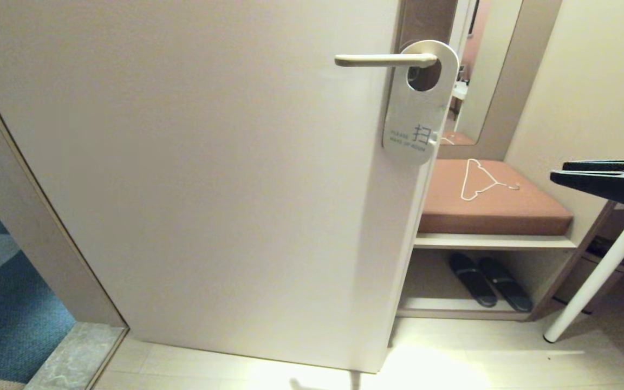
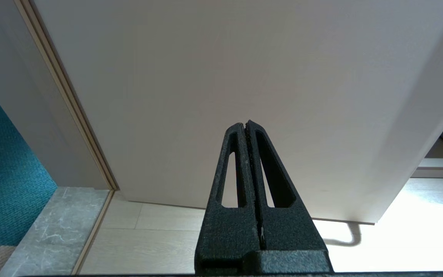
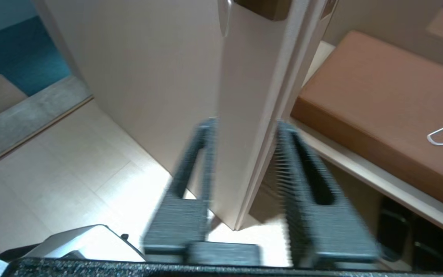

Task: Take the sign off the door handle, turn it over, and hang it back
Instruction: Take down the sign

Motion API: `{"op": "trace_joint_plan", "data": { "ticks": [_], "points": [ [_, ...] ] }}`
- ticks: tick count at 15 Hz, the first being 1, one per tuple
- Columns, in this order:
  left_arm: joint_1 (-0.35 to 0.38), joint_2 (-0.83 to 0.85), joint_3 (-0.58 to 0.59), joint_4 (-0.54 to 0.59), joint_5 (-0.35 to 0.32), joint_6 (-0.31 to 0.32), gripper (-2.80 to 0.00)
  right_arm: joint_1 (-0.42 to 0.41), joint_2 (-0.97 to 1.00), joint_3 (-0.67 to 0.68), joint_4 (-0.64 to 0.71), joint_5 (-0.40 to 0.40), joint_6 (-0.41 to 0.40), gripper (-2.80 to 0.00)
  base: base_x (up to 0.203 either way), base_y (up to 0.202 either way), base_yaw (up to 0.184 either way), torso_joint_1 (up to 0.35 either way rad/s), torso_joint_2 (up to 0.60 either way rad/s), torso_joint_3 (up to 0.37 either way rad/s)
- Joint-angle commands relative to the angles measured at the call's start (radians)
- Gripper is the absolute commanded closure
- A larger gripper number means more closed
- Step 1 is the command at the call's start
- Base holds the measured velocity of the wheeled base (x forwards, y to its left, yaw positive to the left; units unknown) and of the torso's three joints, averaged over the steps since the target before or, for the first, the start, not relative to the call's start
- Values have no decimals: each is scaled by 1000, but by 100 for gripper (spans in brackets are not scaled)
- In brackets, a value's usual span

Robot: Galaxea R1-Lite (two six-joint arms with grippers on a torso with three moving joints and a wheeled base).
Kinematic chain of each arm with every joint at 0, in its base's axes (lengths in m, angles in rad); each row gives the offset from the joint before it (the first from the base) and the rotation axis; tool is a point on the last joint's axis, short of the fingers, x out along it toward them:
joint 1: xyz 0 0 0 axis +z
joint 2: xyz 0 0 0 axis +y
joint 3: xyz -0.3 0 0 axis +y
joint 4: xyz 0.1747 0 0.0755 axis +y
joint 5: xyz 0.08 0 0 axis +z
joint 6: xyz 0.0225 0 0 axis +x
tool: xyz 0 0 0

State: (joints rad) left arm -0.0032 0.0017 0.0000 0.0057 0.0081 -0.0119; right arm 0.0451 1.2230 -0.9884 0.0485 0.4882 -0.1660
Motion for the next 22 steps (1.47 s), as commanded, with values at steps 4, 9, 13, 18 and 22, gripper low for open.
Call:
{"op": "trace_joint_plan", "data": {
  "ticks": [4, 9, 13, 18, 22],
  "points": [
    [0, 1, -1, 0, 0, 0, 0, 4, 78, -24, 1, 64, -3, -280, 0, 0, 0, 0, 0, 0],
    [0, 1, 0, 0, 0, 0, 0, 70, 186, -50, -129, 109, 2, -280, 0, 0, 0, 0, 0, 0],
    [0, 1, 0, 0, 1, 0, 0, 80, 330, -109, -277, 104, 7, -280, 0, 0, 0, 0, 0, 0],
    [0, 1, 0, 0, 0, 0, 0, 96, 468, -266, -320, 108, 23, -280, 0, 0, 0, 0, 0, 0],
    [0, 1, -1, 0, 0, 0, 0, 124, 487, -288, -326, 112, 23, -280, 0, 0, 0, 0, 0, 0]
  ]
}}
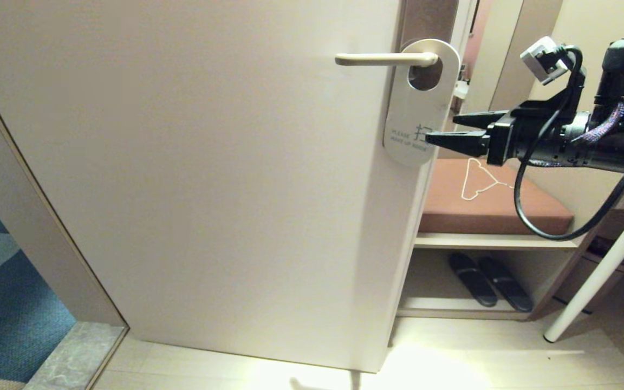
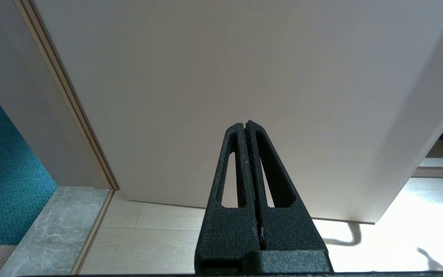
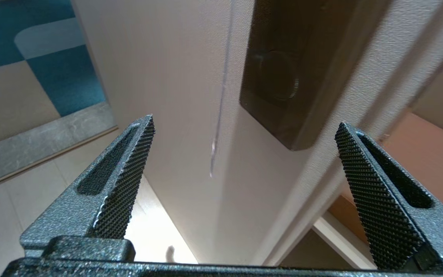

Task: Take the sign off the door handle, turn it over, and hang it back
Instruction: Take down the sign

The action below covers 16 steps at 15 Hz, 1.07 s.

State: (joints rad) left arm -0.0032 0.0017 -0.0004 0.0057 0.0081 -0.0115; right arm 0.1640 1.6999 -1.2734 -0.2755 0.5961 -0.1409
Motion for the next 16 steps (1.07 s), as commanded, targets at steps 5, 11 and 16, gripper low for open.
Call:
{"op": "trace_joint_plan", "data": {
  "ticks": [5, 11, 16],
  "points": [
    [0, 1, 0, 0, 1, -1, 0, 6, 15, -29, -2, 70, 23, -280, 0, 0, 0, 0, 0, 0],
    [0, 1, 0, 0, 1, -1, 0, 8, 82, -112, -2, 87, 30, -280, 0, 0, 0, 0, 0, 0],
    [0, 1, 0, 0, 1, -1, 0, 48, 138, -177, -2, 81, 37, -280, 0, 0, 0, 0, 0, 0]
  ]
}}
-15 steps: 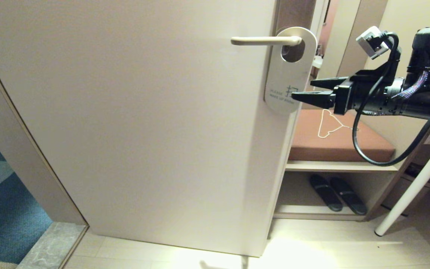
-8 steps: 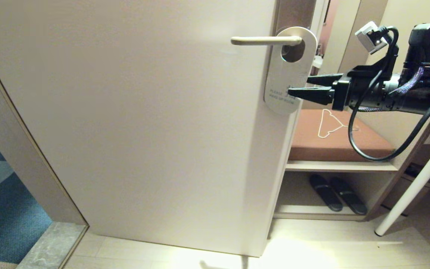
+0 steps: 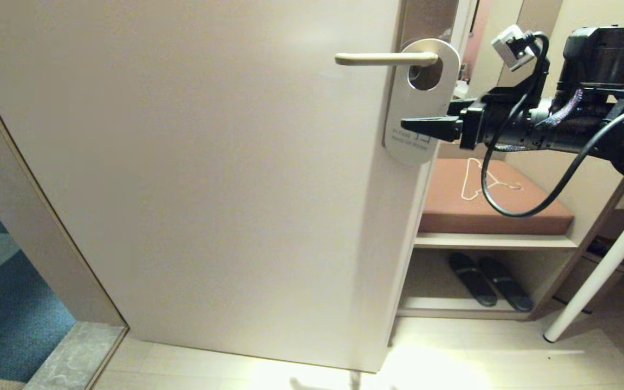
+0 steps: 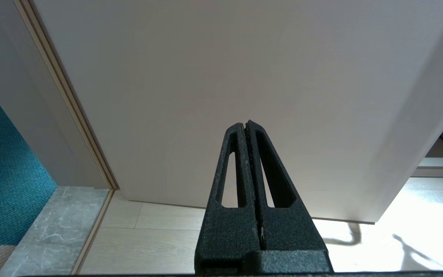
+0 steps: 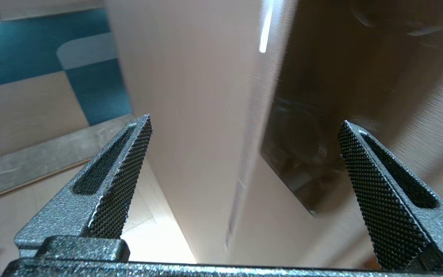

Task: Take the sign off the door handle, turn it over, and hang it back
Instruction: Take down the sign

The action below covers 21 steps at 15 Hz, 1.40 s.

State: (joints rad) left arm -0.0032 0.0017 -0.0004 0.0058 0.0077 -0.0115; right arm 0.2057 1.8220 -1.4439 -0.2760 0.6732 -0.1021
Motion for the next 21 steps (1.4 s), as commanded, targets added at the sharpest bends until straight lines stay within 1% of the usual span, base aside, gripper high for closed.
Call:
{"op": "trace_joint_plan", "data": {
  "ticks": [1, 5, 11, 12, 14, 16, 21],
  "points": [
    [0, 1, 0, 0, 0, -1, 0, 16, 19, -9, -2, 3, -1, -280, 0, 0, 0, 0, 0, 0],
    [0, 1, 0, 0, 2, -1, 0, 37, 27, -7, -2, 3, -1, -280, 0, 0, 0, 0, 0, 0],
    [0, 1, 0, 0, 0, -1, 0, 37, 28, -7, -3, 2, -2, -280, 0, 0, 0, 0, 0, 0],
    [0, 1, 0, 0, 0, -1, 0, 37, 28, -4, -3, 2, -2, 0, 0, 0, 0, 0, 0, 0],
    [0, 1, 0, 0, 1, -1, 0, 37, 34, -6, -33, 1, -2, 0, 0, 0, 0, 0, 0, 0],
    [0, 1, 0, 0, 0, -1, 0, 35, 52, -1, -108, -5, -2, 0, 0, 0, 0, 0, 0, 0],
    [0, 1, 0, 0, 0, -1, 0, 35, 56, -1, -112, -24, -2, 0, 0, 0, 0, 0, 0, 0]
  ]
}}
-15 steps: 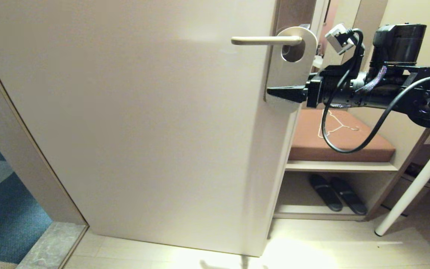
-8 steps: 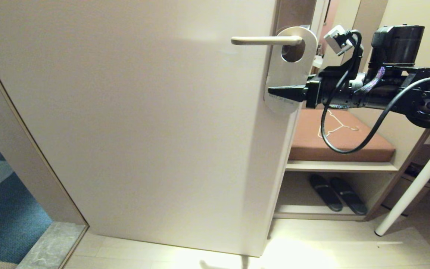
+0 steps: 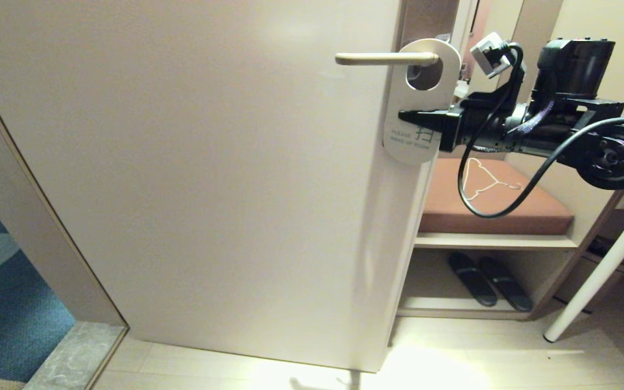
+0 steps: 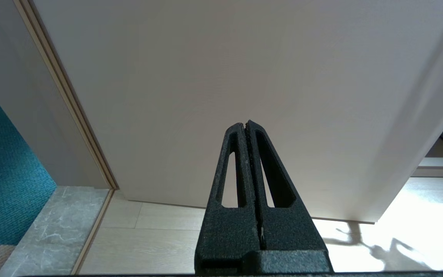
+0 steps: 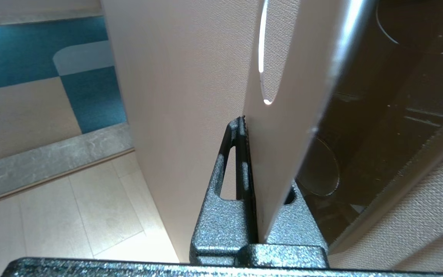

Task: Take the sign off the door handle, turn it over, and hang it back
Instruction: Take down the sign

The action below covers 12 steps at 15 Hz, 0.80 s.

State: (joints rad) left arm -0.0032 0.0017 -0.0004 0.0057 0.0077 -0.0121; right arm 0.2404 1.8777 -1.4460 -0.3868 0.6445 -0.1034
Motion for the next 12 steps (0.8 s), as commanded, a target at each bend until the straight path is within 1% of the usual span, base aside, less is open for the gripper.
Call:
{"op": "trace_joint_plan", "data": {
  "ticks": [1, 8, 11, 12],
  "points": [
    [0, 1, 0, 0, 1, 0, 0, 0, 0, 1, -3, 4, -1, 0, 0, 0, 0, 0, 0, 0],
    [0, 1, 0, 0, 0, 0, 0, 1, -9, 1, -3, 0, -2, 0, 0, 0, 0, 0, 0, 0],
    [0, 1, 0, 0, 1, 0, 0, 22, -15, 6, -4, -105, -4, 0, 0, 0, 0, 0, 0, 0],
    [0, 1, 0, 0, 2, 0, 0, 30, -17, 9, -4, -121, -4, 0, 0, 0, 0, 0, 0, 0]
  ]
}}
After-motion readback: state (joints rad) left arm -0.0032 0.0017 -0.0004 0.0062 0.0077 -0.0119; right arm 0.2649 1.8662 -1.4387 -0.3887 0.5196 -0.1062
